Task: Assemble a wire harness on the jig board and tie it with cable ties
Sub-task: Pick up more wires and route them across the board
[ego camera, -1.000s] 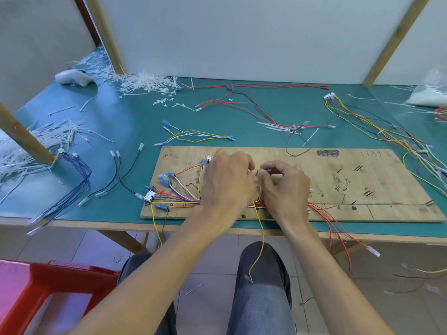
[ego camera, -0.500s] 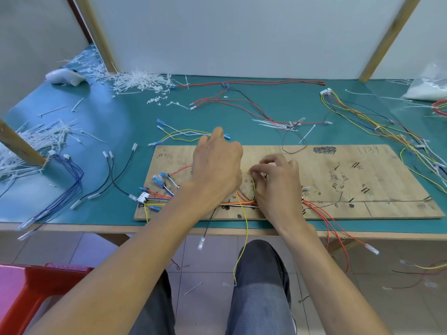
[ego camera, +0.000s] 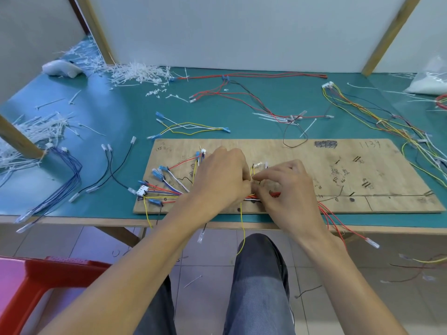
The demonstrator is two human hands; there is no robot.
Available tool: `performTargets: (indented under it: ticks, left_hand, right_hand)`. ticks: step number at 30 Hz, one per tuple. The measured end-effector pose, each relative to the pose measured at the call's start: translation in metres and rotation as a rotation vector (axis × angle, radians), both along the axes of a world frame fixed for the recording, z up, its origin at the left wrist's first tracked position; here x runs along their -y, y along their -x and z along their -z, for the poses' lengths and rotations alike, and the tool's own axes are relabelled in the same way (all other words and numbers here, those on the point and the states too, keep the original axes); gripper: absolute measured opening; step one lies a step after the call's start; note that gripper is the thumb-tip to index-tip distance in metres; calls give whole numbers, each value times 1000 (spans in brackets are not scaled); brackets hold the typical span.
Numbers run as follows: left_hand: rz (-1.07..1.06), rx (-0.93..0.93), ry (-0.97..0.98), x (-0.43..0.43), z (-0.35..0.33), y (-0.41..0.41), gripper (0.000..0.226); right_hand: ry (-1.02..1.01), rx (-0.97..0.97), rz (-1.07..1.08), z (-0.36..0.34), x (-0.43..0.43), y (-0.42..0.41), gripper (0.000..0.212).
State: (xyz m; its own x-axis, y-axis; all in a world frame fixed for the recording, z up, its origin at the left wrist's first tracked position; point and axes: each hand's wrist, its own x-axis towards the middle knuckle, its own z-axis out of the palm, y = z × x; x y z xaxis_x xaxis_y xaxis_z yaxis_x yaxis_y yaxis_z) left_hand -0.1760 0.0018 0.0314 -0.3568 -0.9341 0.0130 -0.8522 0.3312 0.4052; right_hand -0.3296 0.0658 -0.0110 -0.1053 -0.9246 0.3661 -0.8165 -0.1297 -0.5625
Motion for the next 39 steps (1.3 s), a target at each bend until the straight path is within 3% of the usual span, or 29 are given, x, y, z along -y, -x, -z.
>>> performTargets:
  ticks: [6,9,14,18,23,31,35,39]
  left_hand:
    - [-2,-112,-87,-9,2,-1,8]
    - [-8,-117,-91,-11,-1,1,12]
    - [-29,-132,-80,-16,-3,2,13]
    - [-48,-142,-74,-24,-5,4,18]
    - [-52,-128,-67,-24,-4,6,22]
    - [211,-38,286,-44,12,-9,25]
    - [235,1,301,-64,19,-19,27]
    - [286,118,310,-75,25,-24,42]
  right_hand:
    - [104,-20,-8,1,-21,-5,31]
    - [193,125,108,12,-57,-25,13]
    - [78,113,271,26,-88,-59,21]
    - [43,90,274,20,-84,-69,29]
    - [-31,88,302,22,-78,-78,9]
    - [-44,113,179,26,-99,-49,10]
    - [-47,32,116,16,-100,-39,14]
    - [-184,-8,144,9,-100,-15,23]
